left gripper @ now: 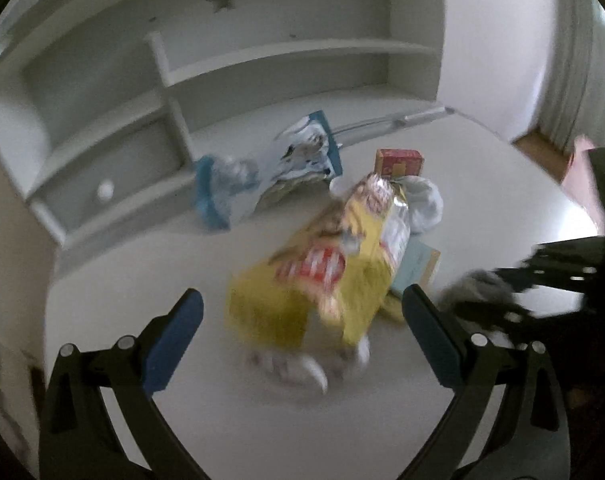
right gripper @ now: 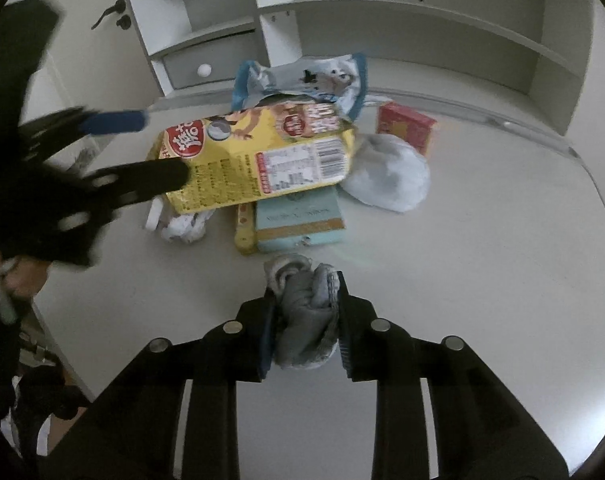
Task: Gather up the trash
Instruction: 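Return to the desk and grasp the grey cloth with the right gripper, then grasp the yellow snack bag with the left gripper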
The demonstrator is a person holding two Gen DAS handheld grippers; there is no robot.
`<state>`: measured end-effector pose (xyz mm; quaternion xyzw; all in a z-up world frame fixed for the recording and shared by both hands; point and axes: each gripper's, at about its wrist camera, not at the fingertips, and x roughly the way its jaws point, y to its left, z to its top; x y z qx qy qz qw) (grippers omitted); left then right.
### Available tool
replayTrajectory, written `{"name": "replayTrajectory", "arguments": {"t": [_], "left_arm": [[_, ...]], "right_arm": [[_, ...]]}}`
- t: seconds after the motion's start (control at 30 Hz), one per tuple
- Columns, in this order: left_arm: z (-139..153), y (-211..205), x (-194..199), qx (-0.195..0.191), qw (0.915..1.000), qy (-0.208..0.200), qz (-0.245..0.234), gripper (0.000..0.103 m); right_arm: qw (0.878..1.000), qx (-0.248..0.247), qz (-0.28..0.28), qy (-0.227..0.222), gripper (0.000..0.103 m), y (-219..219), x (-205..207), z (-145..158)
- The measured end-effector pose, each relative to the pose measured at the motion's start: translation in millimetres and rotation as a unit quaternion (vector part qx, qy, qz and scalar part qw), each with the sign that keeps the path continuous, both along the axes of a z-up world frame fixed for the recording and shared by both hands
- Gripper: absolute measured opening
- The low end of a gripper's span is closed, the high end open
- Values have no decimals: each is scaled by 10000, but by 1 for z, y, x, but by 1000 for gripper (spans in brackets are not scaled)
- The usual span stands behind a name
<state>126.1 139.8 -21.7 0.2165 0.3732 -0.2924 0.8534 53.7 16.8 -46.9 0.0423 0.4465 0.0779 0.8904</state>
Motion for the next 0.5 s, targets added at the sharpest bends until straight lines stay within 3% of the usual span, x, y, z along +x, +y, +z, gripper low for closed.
{"name": "replayTrajectory", "arguments": {"t": [0.23, 0.37, 0.5], "left_arm": [[-21, -30, 28, 285, 9980, 428, -380, 96], [-28, -39, 32, 450, 9971, 396, -471, 96], [-29, -42, 33, 320, 9978, 450, -375, 75]], "right_arm": [[9999, 67, -132, 61, 25, -27, -20, 4], [9996, 93, -252, 61, 25, -40, -28, 4], [9994, 128, -331, 18, 25, -46, -35, 6]]}}
